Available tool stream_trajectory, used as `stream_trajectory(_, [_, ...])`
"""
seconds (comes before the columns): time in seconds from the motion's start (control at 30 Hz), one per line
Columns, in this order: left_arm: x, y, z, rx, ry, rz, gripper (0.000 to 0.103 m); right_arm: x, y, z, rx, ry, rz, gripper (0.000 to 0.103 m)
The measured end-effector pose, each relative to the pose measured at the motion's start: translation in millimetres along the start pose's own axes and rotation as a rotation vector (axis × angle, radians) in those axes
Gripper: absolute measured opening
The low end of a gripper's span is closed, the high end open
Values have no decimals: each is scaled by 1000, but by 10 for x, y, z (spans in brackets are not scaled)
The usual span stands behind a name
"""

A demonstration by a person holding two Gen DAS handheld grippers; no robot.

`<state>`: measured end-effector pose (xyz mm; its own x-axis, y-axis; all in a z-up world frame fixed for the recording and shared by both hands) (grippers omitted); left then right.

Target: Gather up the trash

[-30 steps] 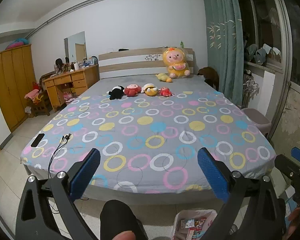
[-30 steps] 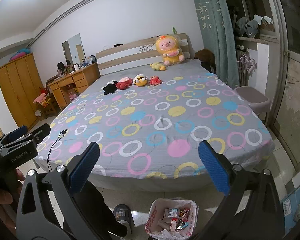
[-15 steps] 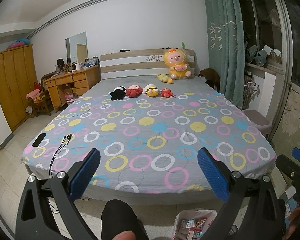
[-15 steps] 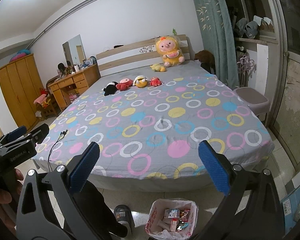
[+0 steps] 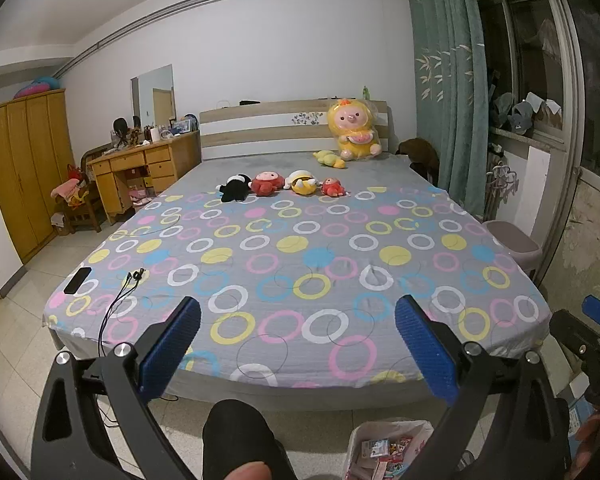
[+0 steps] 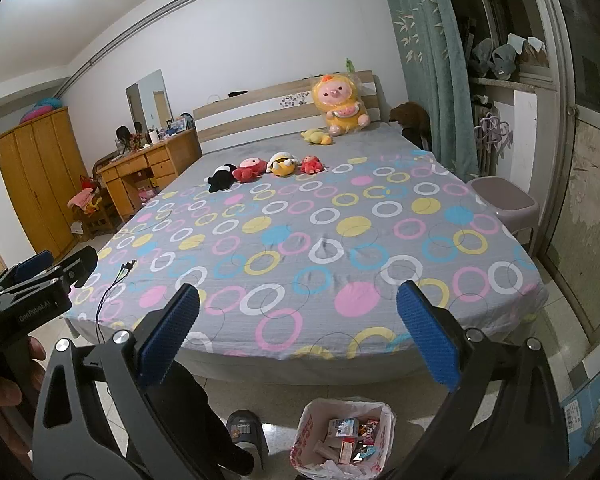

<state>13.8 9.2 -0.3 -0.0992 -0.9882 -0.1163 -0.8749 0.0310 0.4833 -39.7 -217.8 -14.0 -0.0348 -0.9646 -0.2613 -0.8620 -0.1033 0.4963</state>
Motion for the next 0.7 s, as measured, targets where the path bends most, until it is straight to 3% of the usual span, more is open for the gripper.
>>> stream_trajectory(0.7, [-21,40,3,-2,1,-5,95,19,35,-87,-1,1,1,96])
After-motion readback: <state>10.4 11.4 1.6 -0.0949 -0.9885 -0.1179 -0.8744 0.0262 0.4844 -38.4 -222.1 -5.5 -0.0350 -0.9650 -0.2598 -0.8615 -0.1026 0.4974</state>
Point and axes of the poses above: each gripper's, at about its wrist camera, not at the fingertips, and y roughly against the way its jaws point, x to its right, z to its underside, the point moved 9 cm from there along -y, roughly the way its jaws point, and after that the axes turned 3 degrees about -y, right-handed, at the moved point
